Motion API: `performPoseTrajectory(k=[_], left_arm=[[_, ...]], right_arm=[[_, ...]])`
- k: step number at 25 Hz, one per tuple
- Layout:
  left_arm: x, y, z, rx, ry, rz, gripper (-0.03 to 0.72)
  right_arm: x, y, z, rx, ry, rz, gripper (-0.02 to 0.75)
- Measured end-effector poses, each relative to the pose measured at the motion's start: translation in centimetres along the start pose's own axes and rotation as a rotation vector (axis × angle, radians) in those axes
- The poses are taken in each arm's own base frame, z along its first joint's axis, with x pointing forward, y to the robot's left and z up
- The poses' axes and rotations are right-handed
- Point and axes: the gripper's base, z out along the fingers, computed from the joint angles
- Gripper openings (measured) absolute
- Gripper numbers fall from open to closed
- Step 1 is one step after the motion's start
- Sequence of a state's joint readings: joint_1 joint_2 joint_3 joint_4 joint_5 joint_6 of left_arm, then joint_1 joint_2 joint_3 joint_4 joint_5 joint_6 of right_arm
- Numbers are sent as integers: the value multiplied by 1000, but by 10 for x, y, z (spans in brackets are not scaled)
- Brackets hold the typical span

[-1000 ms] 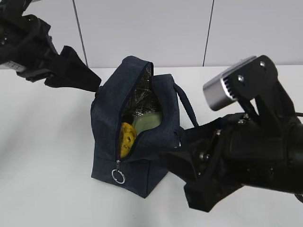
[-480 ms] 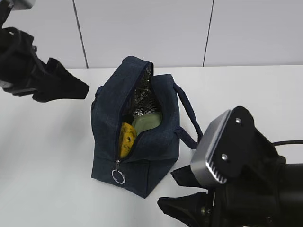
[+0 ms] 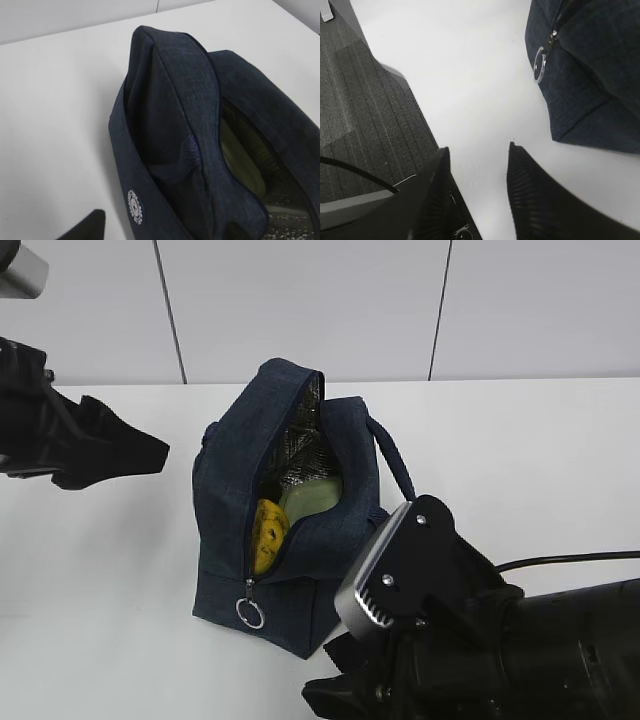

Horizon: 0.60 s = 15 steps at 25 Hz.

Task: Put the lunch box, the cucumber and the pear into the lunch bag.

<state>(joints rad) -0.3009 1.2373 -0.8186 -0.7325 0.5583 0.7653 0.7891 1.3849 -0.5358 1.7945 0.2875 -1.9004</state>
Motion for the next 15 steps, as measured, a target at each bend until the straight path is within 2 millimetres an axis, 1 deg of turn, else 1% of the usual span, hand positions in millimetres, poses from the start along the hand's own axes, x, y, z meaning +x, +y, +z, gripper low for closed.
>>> performPoseTrajectory(k=[2,3,5,7,9,15], left_arm=[[0,0,-1,-1,-4,0,420],[0,0,-1,-2,-4,0,419],[0,0,-1,-2,-5,0,417],[-1,0,-1,-1,-6,-2,416],[0,0,-1,0,-4,-2,414],[1,-2,-1,22,12,-8,414]], right_arm=[[-3,3,-3,-28,-26,-31,305],[-7,8,-7,-67,-58,-77,302],[-16,14,-18,-101,-122,-131,269],[-19,14,-23,-77,-141,-142,232],[-19,10,-25,-38,-133,-131,216],[-19,10,-24,-35,-132,-120,211]])
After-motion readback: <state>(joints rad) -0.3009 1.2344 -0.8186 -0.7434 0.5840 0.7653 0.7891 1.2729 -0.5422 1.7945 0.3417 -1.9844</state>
